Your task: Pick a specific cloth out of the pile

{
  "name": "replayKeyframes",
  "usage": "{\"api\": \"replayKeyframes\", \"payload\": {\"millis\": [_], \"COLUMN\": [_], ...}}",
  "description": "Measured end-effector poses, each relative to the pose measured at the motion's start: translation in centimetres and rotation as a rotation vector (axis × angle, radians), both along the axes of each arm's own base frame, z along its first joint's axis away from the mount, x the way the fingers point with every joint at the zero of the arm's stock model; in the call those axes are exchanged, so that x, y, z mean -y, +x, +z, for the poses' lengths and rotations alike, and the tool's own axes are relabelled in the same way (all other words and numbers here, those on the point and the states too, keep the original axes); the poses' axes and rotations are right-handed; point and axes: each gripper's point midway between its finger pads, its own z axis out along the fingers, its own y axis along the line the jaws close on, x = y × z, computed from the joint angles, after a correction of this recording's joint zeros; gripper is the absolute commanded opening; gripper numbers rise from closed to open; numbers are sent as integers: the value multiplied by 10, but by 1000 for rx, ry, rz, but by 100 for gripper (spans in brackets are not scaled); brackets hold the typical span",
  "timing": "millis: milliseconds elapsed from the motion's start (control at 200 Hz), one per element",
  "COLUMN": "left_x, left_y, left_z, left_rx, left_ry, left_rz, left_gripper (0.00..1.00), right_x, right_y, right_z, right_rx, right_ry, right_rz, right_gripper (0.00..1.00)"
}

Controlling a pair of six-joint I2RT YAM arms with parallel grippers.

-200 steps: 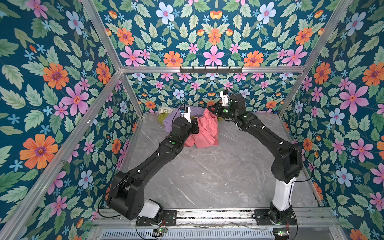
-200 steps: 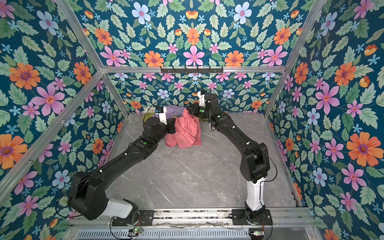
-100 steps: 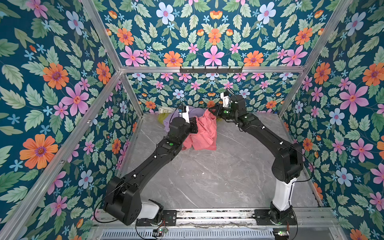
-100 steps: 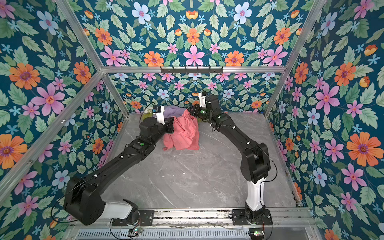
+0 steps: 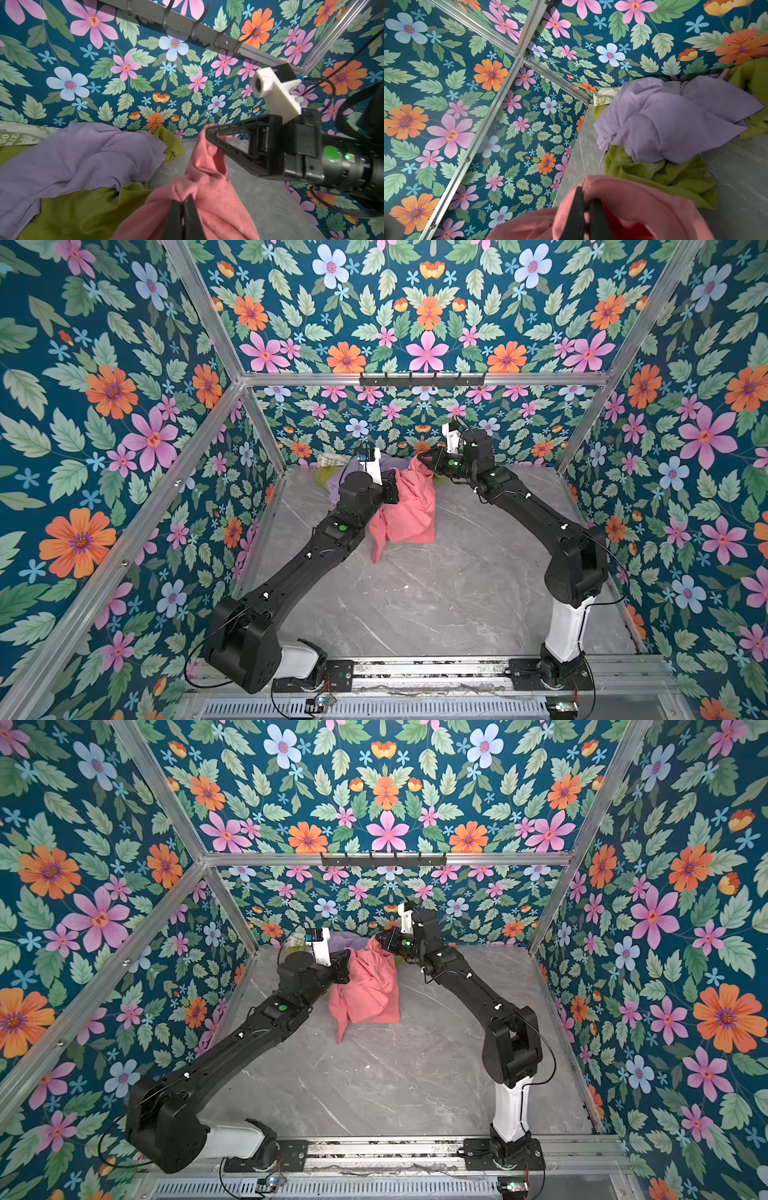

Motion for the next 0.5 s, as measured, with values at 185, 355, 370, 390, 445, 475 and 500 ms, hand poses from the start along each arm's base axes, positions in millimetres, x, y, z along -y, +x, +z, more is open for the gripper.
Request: {"api": "replayKeyframes", "payload": {"millis": [185, 355, 370, 390, 445, 475, 500], "left_x": [12, 17, 17, 17, 18, 18, 18], "left_y": [-7, -10, -10, -10, -12, -12, -13], "left_z": [10, 15, 16, 16, 18, 19, 20], "left_rx": [34, 58, 59, 60, 63, 66, 68], "left_ry": [24, 44, 45, 45, 45, 47, 46], "left_rz": [-19, -23, -23, -24, -24, -24, -23], "left_gripper": [0, 0, 0, 0, 0, 0, 0], "right_x": [0, 0, 0, 0, 0, -1, -1], "right_y": [0, 0, 0, 0, 1, 1, 1], "right_z": [1, 7, 7, 8, 8, 8, 8], "right_rx": [2, 12, 13, 14, 16, 16, 15], "right_ry": [1, 6, 7, 7, 8, 8, 8], "right_rz": [0, 0, 0, 0, 0, 0, 0], "right_gripper": [0, 0, 0, 0, 0, 0, 0]}}
